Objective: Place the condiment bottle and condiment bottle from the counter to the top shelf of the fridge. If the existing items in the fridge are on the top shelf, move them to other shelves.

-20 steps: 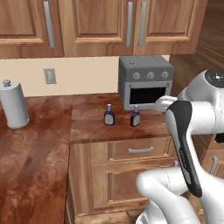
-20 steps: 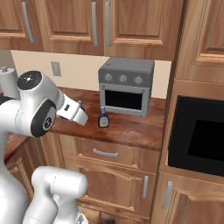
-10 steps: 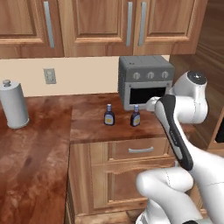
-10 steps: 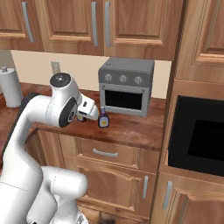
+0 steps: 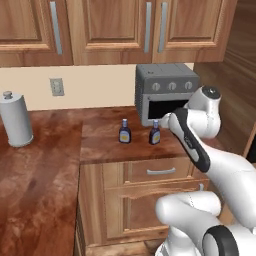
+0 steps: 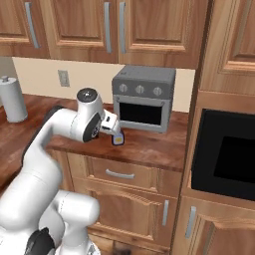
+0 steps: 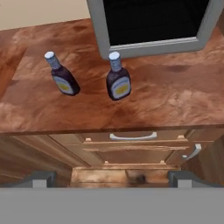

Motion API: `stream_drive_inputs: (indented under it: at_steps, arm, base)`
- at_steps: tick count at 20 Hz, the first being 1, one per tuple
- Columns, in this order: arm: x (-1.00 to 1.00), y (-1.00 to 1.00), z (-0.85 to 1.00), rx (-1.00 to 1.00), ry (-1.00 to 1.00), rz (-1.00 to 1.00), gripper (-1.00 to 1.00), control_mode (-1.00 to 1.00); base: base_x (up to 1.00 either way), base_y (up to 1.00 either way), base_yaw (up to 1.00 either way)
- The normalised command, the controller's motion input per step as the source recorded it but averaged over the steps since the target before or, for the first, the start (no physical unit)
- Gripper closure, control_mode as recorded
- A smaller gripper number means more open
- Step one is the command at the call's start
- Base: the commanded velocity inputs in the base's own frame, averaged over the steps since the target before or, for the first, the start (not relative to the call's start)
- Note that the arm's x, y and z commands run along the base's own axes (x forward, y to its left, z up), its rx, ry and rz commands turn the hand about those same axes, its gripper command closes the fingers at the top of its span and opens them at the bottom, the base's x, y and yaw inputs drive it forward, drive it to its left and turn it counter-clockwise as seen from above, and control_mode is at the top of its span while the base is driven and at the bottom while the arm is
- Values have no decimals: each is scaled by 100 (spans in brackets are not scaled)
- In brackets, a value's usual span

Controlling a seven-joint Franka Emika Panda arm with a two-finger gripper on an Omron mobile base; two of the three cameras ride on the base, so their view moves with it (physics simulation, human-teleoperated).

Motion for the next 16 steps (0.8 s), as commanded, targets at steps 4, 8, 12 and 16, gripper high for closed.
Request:
stream_drive_inputs:
  at_steps: [4, 8, 12, 16]
  arm:
    - [42, 0, -46, 0, 0, 0, -100, -100]
    - [47, -1, -33, 0, 0, 0, -100, -100]
    - [38, -2, -20, 0, 0, 0, -100, -100]
    - [24, -4, -6, 0, 0, 2, -100, -100]
  base:
    - [0, 0, 0]
    - [0, 0, 0]
    - [0, 0, 0]
    - [0, 0, 0]
